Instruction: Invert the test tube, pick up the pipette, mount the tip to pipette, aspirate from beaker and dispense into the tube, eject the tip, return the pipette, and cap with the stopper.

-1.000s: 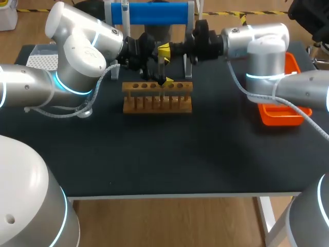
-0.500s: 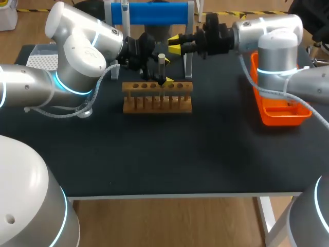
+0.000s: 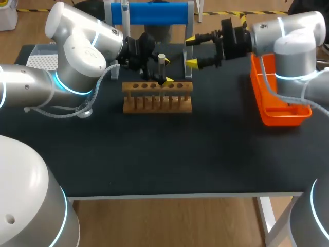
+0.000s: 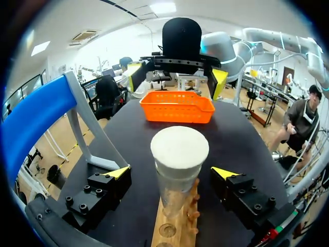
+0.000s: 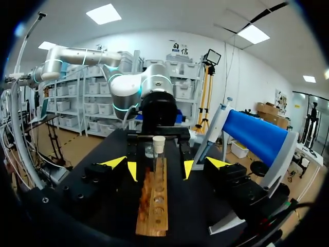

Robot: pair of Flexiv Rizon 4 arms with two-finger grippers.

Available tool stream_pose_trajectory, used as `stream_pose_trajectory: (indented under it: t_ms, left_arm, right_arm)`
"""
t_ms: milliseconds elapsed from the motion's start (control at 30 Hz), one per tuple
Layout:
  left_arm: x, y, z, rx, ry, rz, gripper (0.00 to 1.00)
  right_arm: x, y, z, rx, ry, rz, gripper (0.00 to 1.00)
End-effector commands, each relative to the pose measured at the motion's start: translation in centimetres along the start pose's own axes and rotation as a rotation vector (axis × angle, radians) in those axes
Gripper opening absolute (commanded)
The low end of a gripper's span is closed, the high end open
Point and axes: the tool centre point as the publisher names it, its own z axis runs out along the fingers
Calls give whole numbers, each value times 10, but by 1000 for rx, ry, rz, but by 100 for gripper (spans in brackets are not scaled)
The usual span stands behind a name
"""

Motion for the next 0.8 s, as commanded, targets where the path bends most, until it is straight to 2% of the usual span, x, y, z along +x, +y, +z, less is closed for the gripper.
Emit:
stream_pose_trajectory:
  t_ms: [33, 167, 467, 800]
  left_arm:
    - [-1, 0, 0, -3, 3, -1, 100]
    - [-1, 0, 0, -3, 3, -1, 100]
    - [-1, 0, 0, -3, 3, -1, 100]
    - [4, 10, -15, 11, -32, -16, 100]
  right_arm:
    - [9, -9, -5, 18, -25, -2, 100]
    - [11, -16, -7, 47, -36, -22, 100]
    - [11, -16, -7, 49, -39, -25, 100]
    - [11, -16, -7, 49, -39, -25, 100]
